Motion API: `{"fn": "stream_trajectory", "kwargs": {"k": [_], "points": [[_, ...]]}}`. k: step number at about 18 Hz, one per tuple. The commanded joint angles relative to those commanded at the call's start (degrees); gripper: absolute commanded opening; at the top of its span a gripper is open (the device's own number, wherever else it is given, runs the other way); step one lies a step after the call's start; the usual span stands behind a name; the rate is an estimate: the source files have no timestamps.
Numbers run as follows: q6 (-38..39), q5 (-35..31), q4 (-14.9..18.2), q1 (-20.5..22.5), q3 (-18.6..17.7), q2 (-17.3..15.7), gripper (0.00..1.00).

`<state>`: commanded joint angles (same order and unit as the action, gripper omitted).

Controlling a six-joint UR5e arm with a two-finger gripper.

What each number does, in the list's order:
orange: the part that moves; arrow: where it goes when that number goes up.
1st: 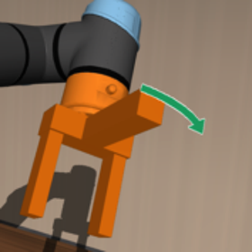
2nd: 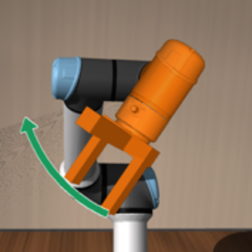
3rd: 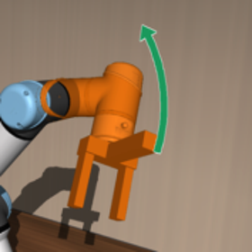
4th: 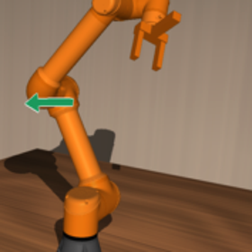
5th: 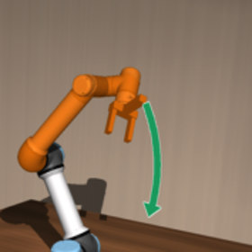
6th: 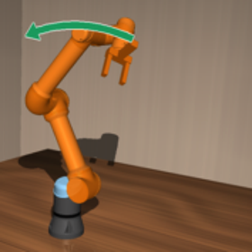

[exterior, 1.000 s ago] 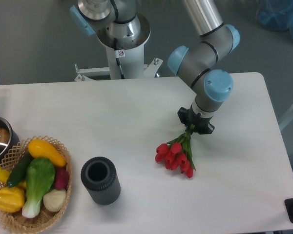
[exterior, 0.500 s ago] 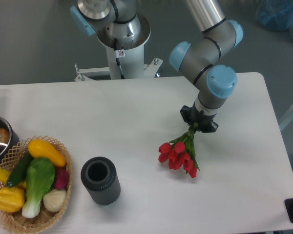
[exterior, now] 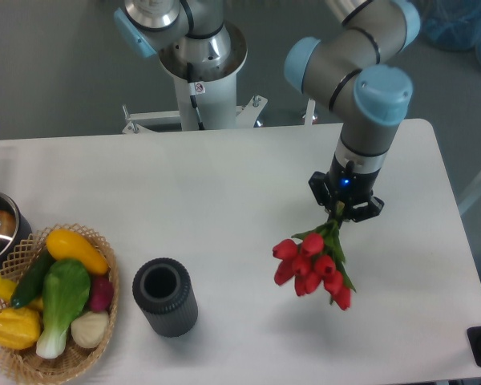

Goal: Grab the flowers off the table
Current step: 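Lift the gripped red tulip bouquet up off the table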

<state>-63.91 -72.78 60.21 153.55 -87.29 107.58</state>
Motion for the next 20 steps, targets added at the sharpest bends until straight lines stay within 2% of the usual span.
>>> {"fn": "stream_trajectory", "kwargs": {"k": [2, 7, 10, 16, 20], "points": [[0.98, 2.28, -0.61, -0.62, 1.33, 0.00, 0.13], [4.93, 9.66, -5.71, -1.58, 1.60, -0.79, 0.13], [5.98, 14.58, -5.98, -1.67, 1.60, -1.75, 0.13], [7.48, 19.16, -5.98, -0.97, 0.98, -3.77, 0.13], [8.79, 22.15, -5.98, -0.44, 0.98, -3.87, 0.13]]}}
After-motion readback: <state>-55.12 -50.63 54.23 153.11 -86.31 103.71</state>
